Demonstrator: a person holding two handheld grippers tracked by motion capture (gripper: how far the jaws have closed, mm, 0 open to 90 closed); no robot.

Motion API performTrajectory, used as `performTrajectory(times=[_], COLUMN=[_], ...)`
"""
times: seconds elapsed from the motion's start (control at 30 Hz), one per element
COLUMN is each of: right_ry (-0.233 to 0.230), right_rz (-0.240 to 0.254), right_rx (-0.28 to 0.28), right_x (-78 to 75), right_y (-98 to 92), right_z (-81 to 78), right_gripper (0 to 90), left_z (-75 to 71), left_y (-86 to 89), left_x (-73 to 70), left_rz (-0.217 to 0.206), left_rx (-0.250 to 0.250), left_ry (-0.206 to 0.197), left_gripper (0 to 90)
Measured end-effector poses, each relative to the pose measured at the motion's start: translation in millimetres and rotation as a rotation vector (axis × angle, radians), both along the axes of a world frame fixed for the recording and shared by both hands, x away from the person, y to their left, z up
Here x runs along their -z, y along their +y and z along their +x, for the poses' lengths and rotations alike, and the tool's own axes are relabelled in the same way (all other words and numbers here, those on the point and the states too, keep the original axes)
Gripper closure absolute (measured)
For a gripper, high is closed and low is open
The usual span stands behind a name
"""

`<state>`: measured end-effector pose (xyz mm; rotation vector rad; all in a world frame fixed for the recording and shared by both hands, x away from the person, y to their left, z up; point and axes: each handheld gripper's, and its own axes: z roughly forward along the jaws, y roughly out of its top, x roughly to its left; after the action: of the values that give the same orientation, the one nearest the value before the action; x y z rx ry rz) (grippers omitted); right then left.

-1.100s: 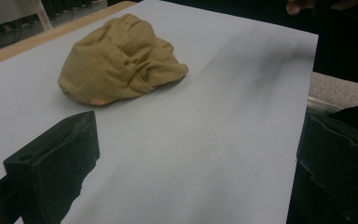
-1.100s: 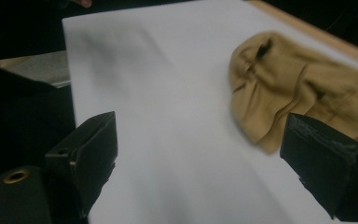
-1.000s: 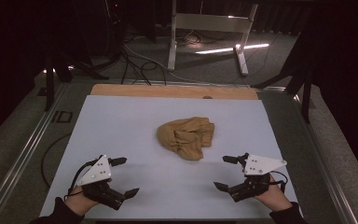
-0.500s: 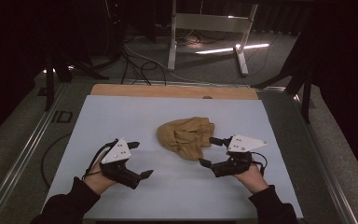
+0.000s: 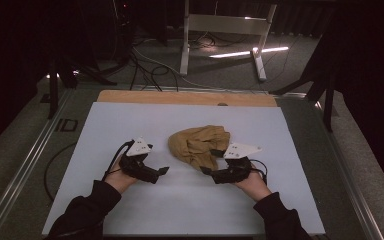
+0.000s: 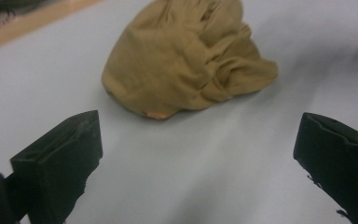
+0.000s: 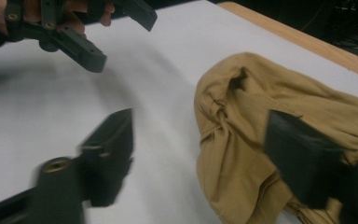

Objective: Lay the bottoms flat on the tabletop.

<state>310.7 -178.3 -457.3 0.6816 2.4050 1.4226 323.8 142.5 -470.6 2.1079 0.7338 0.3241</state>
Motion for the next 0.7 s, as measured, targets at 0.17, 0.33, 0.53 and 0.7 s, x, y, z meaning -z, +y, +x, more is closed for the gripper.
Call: performTrajectory(times=[0.17, 0.33, 0.53, 0.7], right_ry=[0.009, 0.014, 0.053, 0.055], right_rz=[-0.074, -0.094, -0.122, -0.155], right_rx=[0.030, 0.061, 0.057, 0.073], right_x=[17.3, 26.2, 38.7, 47.6], right_y=[13.0, 15.7, 22.8, 28.3], right_z=[8.0, 16.7, 25.7, 31.5], right_gripper=[54.2, 59.5, 62.2, 65.1], left_z=[14.3, 24.5, 40.4, 48.6], left_y=[-6.4, -10.7, -22.5, -31.3], left_x=[16.9, 25.3, 39.1, 44.3], left_rz=[0.023, 0.041, 0.107, 0.127], left_rx=[-0.027, -0.021, -0.020, -0.012], left_ry=[0.030, 0.051, 0.094, 0.113], left_gripper=[11.9, 20.9, 27.0, 32.9])
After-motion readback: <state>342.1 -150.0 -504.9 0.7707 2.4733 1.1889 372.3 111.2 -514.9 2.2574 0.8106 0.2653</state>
